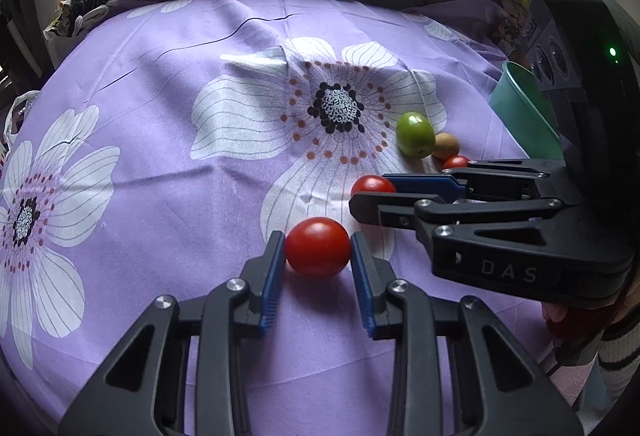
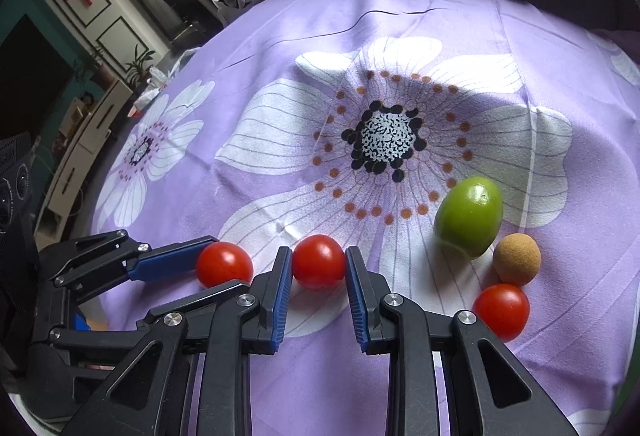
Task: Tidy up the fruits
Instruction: 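Carry both held tomatoes over the green bowl and open both tools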
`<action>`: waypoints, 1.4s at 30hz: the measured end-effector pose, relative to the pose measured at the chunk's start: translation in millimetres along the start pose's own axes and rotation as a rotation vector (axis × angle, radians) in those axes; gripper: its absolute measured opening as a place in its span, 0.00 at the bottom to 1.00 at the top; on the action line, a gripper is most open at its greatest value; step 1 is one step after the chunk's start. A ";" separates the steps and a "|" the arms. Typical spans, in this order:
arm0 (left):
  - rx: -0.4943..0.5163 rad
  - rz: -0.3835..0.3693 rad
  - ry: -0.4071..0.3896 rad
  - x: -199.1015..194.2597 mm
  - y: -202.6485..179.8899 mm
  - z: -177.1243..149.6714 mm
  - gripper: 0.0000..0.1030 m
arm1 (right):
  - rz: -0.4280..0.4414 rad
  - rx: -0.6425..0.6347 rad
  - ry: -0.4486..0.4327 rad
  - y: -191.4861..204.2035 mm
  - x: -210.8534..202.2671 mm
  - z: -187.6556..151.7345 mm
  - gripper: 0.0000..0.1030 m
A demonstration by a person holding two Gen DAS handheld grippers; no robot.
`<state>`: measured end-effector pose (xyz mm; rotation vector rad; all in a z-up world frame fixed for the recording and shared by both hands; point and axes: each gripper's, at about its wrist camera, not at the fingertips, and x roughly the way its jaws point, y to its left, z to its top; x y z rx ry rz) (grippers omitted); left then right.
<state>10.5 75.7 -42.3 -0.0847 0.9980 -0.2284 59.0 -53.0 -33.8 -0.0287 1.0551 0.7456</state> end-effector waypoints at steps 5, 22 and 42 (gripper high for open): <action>0.006 -0.001 -0.006 -4.0 -8.1 -1.0 0.31 | 0.005 0.015 -0.031 -4.6 -20.5 -9.8 0.28; 0.101 0.027 -0.053 -22.2 -58.9 5.4 0.31 | -0.052 0.084 -0.150 -27.8 -91.7 -52.3 0.28; 0.269 -0.004 -0.121 -19.9 -144.4 38.1 0.32 | -0.170 0.160 -0.315 -70.8 -160.7 -73.7 0.28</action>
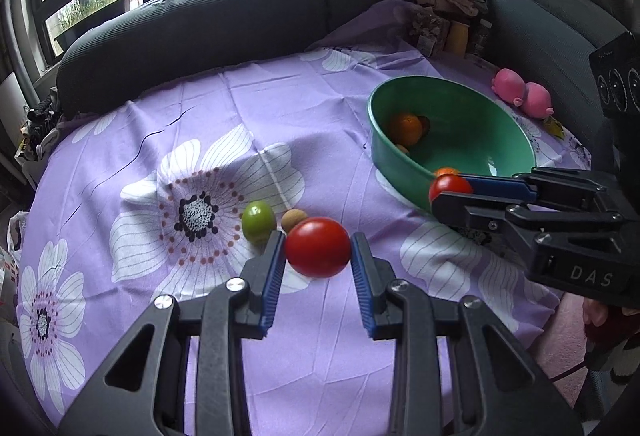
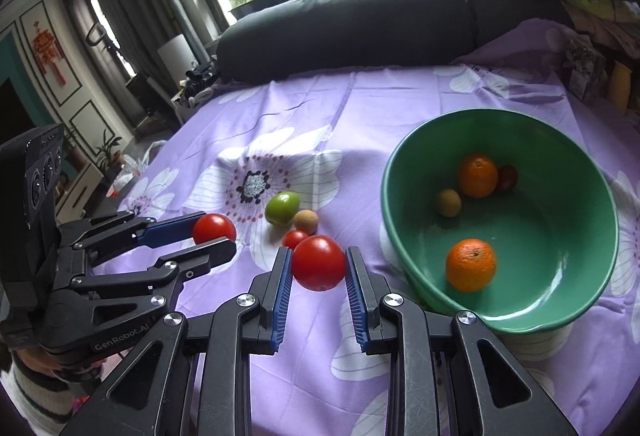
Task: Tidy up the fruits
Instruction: 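Carry both held tomatoes over the green bowl and open both tools, then move both tools back toward the remaining tomato and brown fruit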
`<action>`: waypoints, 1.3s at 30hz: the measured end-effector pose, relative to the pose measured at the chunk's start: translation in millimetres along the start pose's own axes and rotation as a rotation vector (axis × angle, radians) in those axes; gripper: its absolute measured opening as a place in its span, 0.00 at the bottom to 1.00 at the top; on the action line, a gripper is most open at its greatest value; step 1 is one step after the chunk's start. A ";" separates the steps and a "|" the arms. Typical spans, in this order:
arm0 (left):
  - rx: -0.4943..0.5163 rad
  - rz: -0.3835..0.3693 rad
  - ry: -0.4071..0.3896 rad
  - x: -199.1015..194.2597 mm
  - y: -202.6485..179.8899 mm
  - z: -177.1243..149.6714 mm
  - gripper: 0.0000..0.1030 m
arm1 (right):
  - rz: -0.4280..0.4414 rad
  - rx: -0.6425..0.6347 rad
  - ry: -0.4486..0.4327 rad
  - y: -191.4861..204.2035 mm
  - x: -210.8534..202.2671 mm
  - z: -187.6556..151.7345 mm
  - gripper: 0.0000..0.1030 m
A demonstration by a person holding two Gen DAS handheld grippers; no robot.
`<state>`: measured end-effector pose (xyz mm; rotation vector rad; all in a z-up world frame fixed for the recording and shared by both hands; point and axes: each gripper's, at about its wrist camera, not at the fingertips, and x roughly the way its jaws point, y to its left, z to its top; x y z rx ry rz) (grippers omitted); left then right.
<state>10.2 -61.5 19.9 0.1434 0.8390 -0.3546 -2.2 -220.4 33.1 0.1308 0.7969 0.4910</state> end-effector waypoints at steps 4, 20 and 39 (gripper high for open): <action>0.018 -0.037 -0.011 10.1 -15.1 17.8 0.32 | -0.044 0.027 -0.031 -15.9 -7.7 3.6 0.28; 0.106 -0.178 0.036 70.5 -74.7 60.0 0.32 | -0.209 0.138 -0.034 -85.0 -11.6 2.1 0.28; -0.118 -0.033 -0.071 1.1 26.9 30.1 0.80 | -0.190 0.189 -0.090 -83.2 -47.9 3.5 0.37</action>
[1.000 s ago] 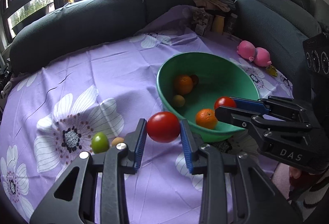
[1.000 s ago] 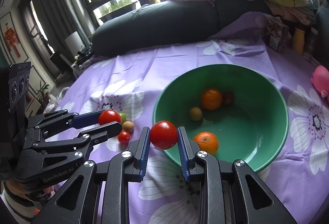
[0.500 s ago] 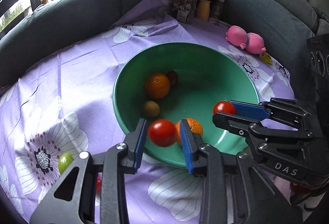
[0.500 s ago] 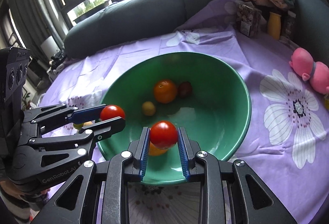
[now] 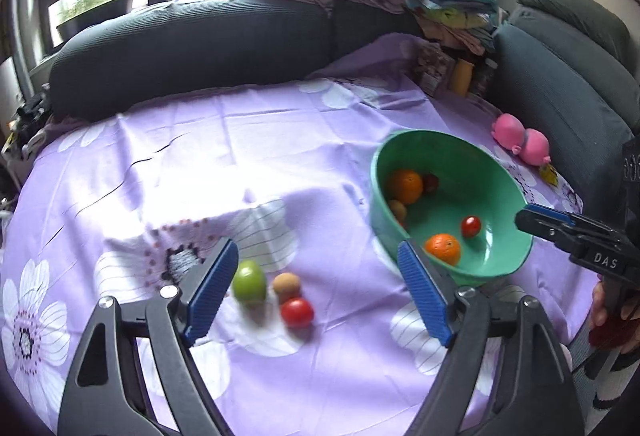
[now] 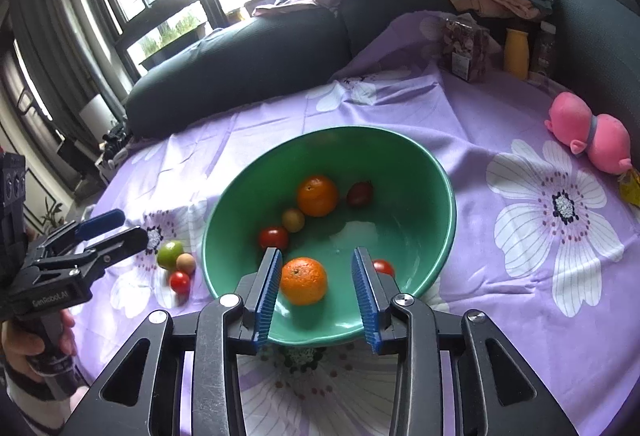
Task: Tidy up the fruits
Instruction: 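Move both tools back toward the remaining tomato and brown fruit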
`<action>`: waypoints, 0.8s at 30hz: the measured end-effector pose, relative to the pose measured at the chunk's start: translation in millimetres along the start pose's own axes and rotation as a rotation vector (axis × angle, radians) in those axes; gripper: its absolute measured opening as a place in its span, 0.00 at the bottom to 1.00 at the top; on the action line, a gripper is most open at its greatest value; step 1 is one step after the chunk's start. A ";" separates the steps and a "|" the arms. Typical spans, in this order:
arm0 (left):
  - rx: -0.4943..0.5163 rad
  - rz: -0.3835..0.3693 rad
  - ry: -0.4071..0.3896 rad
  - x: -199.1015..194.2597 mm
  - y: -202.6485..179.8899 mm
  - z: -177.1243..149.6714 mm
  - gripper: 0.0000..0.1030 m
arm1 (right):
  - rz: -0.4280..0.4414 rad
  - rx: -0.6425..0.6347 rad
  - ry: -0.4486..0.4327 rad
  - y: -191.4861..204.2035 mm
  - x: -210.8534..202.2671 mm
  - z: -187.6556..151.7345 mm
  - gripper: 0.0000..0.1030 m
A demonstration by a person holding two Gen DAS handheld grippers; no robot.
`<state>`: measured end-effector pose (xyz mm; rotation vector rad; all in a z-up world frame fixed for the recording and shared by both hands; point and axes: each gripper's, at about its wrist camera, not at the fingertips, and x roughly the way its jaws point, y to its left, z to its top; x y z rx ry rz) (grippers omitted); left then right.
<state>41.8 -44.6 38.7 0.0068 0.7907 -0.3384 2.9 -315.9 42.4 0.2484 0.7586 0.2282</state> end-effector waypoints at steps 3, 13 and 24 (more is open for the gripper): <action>-0.073 0.053 0.001 -17.6 33.6 -17.9 0.81 | 0.032 -0.029 -0.006 8.9 -2.9 -1.4 0.37; -0.211 0.120 0.084 -38.2 90.1 -81.6 0.80 | 0.134 -0.164 0.046 59.5 11.0 -18.1 0.37; -0.240 0.017 0.130 -26.3 88.6 -101.4 0.80 | 0.192 -0.337 0.167 117.5 44.9 -50.0 0.37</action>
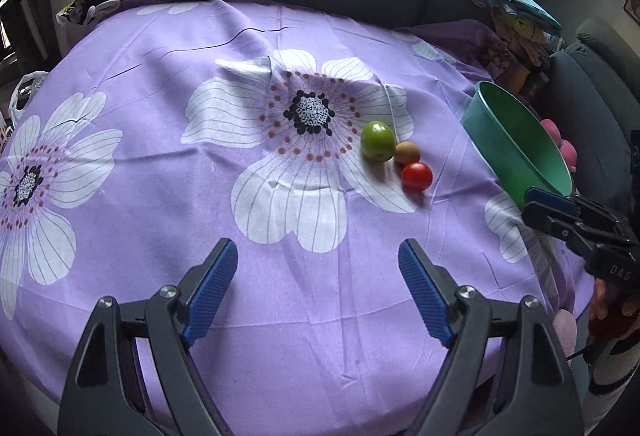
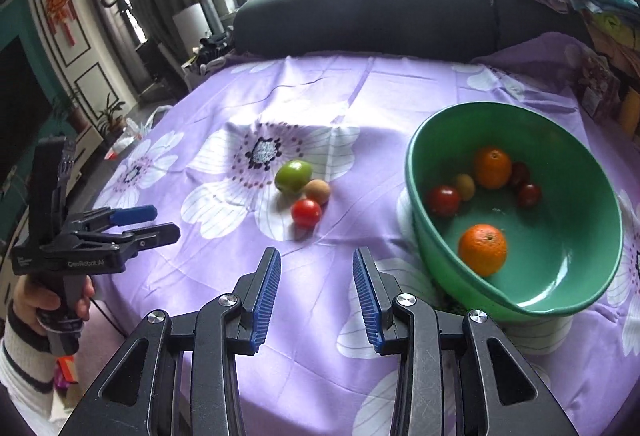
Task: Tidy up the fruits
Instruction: 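Move both tools back toward the remaining tomato and brown fruit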
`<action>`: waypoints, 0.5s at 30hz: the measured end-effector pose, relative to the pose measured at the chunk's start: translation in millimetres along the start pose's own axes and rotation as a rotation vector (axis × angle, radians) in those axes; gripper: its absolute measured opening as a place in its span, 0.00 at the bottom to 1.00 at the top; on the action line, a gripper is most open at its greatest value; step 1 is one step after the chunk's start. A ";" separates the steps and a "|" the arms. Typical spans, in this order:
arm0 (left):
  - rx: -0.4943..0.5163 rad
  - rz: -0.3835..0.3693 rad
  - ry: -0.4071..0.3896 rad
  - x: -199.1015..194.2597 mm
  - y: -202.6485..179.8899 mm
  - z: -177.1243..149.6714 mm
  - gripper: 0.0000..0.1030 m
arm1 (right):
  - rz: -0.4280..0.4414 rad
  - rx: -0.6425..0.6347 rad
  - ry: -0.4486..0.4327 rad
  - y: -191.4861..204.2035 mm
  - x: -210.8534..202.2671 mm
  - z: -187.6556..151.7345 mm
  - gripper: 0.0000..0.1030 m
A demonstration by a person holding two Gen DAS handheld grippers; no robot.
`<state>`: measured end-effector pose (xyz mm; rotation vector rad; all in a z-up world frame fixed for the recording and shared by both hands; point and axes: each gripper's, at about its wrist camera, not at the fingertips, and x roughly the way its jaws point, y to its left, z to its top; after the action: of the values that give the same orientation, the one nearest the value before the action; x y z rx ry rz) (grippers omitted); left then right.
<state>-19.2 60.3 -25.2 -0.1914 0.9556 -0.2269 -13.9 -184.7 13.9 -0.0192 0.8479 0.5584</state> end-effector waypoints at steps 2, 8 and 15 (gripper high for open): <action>0.008 -0.022 0.002 2.6 -4.7 3.2 0.80 | 0.002 -0.009 0.017 5.1 9.2 0.8 0.37; -0.007 -0.124 0.001 11.8 -13.3 19.6 0.80 | -0.015 -0.035 0.056 11.8 37.0 10.0 0.37; 0.004 -0.113 0.004 22.9 -9.7 33.8 0.79 | -0.028 -0.052 0.125 12.9 77.3 28.3 0.37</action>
<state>20.3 46.8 -21.6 -0.2416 0.9493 -0.3330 40.7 -131.4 -19.8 -0.1143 0.9536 0.5575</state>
